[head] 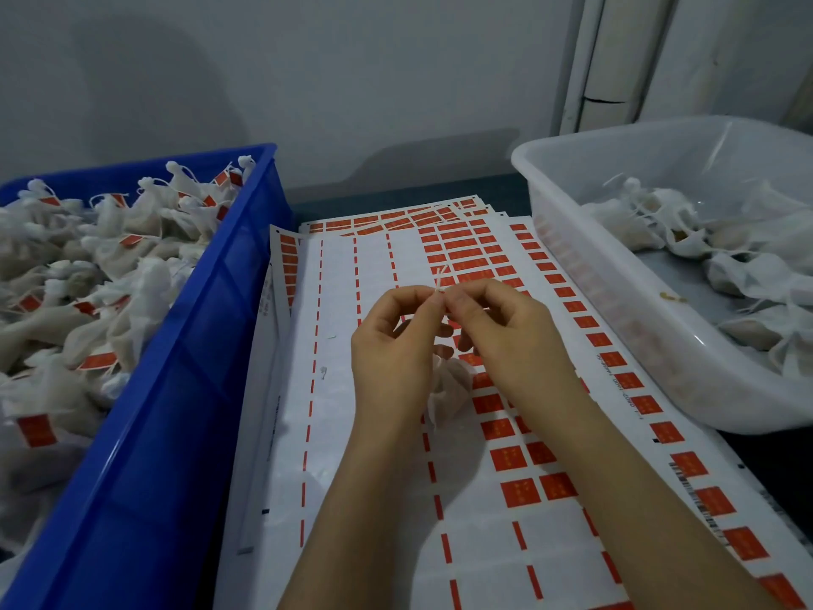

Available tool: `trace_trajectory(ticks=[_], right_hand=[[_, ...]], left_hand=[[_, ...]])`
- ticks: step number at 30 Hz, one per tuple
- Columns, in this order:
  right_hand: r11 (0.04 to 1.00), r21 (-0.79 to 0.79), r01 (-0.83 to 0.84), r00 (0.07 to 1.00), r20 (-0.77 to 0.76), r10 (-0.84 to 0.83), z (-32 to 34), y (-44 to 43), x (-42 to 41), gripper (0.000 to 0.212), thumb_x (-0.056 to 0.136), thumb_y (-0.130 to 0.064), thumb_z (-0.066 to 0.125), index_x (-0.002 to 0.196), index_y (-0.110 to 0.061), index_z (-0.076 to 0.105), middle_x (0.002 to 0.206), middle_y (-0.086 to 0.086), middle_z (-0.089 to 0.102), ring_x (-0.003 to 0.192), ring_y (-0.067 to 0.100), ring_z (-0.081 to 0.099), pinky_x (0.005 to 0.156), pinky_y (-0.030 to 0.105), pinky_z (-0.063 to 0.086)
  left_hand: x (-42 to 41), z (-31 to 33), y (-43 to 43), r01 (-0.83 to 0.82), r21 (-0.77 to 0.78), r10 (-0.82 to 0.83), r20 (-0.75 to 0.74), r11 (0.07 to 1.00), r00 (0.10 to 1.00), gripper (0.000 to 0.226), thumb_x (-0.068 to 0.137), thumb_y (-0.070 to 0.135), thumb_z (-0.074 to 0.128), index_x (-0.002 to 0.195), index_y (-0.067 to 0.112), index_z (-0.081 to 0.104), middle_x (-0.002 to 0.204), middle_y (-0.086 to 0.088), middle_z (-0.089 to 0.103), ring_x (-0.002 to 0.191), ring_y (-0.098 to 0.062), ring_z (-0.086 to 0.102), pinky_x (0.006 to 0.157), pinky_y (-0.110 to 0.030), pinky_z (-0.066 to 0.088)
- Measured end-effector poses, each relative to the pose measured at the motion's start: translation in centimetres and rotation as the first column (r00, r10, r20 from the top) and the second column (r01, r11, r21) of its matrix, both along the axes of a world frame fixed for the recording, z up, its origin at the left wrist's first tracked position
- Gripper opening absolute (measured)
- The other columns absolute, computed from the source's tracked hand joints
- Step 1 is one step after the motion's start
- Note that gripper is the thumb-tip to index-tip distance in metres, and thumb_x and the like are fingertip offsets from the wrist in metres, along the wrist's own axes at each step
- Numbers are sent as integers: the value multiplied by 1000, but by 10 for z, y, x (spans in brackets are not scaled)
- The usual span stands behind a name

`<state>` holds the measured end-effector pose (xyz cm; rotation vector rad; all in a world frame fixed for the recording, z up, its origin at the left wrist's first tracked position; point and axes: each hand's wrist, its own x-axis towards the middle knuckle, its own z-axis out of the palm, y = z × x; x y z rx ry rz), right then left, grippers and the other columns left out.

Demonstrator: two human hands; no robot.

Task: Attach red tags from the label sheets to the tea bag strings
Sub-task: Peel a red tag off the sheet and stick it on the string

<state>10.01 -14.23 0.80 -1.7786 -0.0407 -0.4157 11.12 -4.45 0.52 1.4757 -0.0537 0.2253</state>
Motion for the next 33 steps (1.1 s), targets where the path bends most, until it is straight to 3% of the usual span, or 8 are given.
trace_trajectory(ticks=[10,18,20,24,27,30,33], right_hand=[[997,-47,56,998,-9,-57,0,-3,1,11,88,-36,55,78,-39,54,77,-26,57,73,0,60,58,5,43],[995,-9,-100,994,-53,100,-1,1,1,11,91,-35,50,81,-40,53,75,-24,55,65,-14,55,51,-1,39],[991,-24,-132,987,-91,129,-1,2,1,2,88,-37,53,89,-39,53,79,-26,54,67,-7,57,48,-2,38],[976,-94,-198,971,-154,182,-3,5,1,22,84,-42,58,103,-39,48,85,-29,52,74,-7,54,48,-3,37],[951,-167,-260,953,-203,225,-6,4,0,20,83,-37,62,99,-40,51,83,-28,54,75,-6,54,48,-1,39],[902,-293,-317,936,-250,247,-10,5,-3,10,85,-36,62,89,-41,54,79,-28,53,74,-6,54,53,3,37],[907,-307,-288,945,-244,217,-10,3,-3,11,85,-35,62,83,-40,53,78,-27,53,74,-5,54,51,1,37]], left_hand=[[-1,1,-2,1,0,-1,-11,1000,1000,10,89,29,61,81,31,67,77,16,69,71,-3,67,53,-9,49],[3,-3,3,-60,11,61,-47,998,997,8,88,28,60,84,29,67,81,15,70,76,-1,66,58,-14,54],[4,-4,5,-90,-7,89,-77,996,993,9,88,28,59,85,28,67,82,15,70,79,-3,66,63,-13,54],[5,-3,7,-133,-59,123,-141,989,982,10,91,26,56,83,26,63,82,17,67,79,-5,64,57,-7,48],[7,-1,11,-134,-226,81,-229,965,970,10,91,24,57,84,24,64,79,12,71,78,-10,68,57,-13,53],[9,3,18,-174,-490,-5,-342,854,940,10,90,31,58,90,24,64,79,7,73,76,-14,71,60,-26,56],[15,1,28,-268,-606,-11,-416,749,909,21,91,32,51,101,20,64,97,-1,70,84,-18,65,62,-27,48]])
